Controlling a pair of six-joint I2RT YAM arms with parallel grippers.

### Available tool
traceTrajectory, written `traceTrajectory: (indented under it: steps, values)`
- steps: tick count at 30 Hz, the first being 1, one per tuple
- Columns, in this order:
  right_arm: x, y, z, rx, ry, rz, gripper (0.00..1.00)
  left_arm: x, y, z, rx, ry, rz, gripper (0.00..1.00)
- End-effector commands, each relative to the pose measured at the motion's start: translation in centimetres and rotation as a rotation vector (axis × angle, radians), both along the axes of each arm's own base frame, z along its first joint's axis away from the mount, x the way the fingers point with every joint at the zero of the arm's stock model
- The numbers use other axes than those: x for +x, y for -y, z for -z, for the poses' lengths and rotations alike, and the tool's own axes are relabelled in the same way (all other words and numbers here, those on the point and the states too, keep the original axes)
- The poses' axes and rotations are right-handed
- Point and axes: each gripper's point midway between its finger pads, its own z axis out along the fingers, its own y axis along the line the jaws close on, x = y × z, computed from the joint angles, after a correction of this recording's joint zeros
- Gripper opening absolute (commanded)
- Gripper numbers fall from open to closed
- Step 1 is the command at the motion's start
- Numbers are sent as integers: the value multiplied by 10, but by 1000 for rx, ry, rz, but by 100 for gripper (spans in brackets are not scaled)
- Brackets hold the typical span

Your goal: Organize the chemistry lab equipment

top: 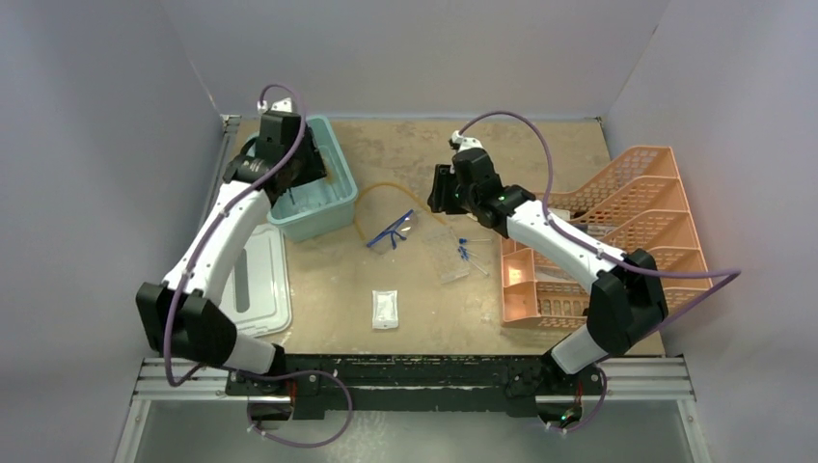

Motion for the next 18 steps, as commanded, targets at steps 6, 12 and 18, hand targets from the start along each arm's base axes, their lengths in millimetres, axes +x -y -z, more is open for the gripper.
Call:
traceTrajectory:
  steps: [6,12,18]
  values:
    - [-26,-9,29,56,-141,-54,50,-98,91,3,-117,1,337,47]
    - [-34,-25,34,81,-154,-176,51,-147,103,38,-238,-47,337,47]
    - [-73,-60,69,207,-352,-313,54,-174,113,103,-337,-174,331,50]
